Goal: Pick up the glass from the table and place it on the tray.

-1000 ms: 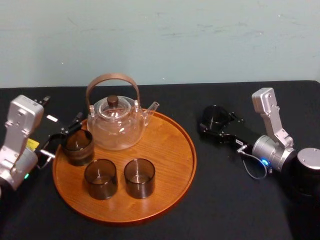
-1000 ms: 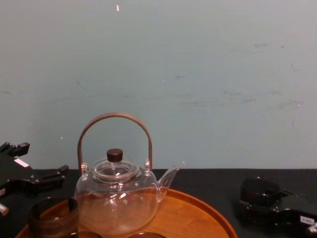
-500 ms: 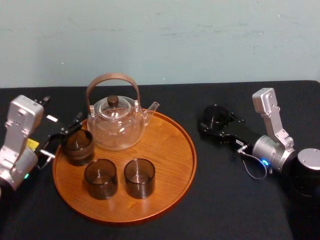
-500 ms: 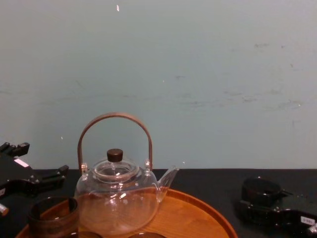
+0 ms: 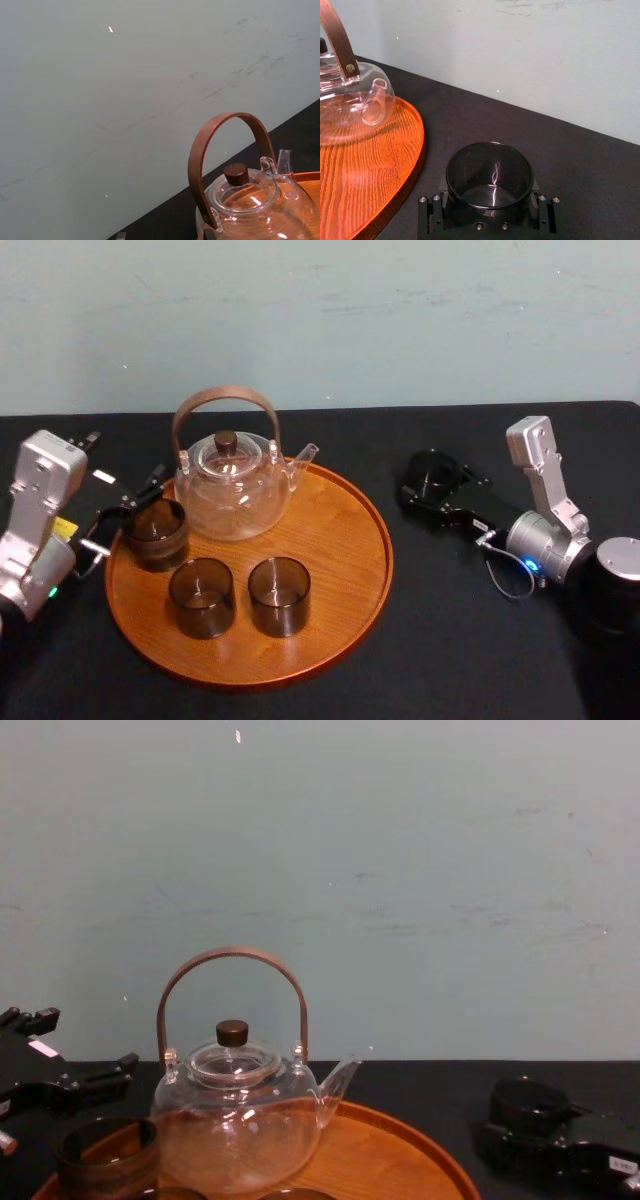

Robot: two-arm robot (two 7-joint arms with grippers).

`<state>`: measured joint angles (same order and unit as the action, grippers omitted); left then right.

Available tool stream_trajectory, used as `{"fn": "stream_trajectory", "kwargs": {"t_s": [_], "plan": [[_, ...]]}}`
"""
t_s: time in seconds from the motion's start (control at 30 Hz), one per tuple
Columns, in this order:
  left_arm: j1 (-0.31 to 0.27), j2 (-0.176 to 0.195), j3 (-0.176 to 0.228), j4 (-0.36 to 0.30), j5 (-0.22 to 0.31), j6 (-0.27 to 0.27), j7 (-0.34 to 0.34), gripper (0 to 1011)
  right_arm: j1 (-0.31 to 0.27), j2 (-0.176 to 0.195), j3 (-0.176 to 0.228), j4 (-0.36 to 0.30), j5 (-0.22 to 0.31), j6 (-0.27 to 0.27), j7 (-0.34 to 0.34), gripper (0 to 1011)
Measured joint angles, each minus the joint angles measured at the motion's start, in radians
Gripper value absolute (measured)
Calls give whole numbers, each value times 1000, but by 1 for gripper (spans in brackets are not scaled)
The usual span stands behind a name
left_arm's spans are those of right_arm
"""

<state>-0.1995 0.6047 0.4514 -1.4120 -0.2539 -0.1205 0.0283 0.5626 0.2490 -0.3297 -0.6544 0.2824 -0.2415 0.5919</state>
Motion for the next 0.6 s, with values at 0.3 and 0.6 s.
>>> {"fn": "stream_trajectory", "kwargs": {"t_s": [0.3,0.6], "plan": [[0,0,0,0,0,0,0,1001,-29,13,8,-63,-1,13,2,904],[0,0,0,0,0,0,0,1001,-81,29,-7,-194,-4,32,7,904]]}}
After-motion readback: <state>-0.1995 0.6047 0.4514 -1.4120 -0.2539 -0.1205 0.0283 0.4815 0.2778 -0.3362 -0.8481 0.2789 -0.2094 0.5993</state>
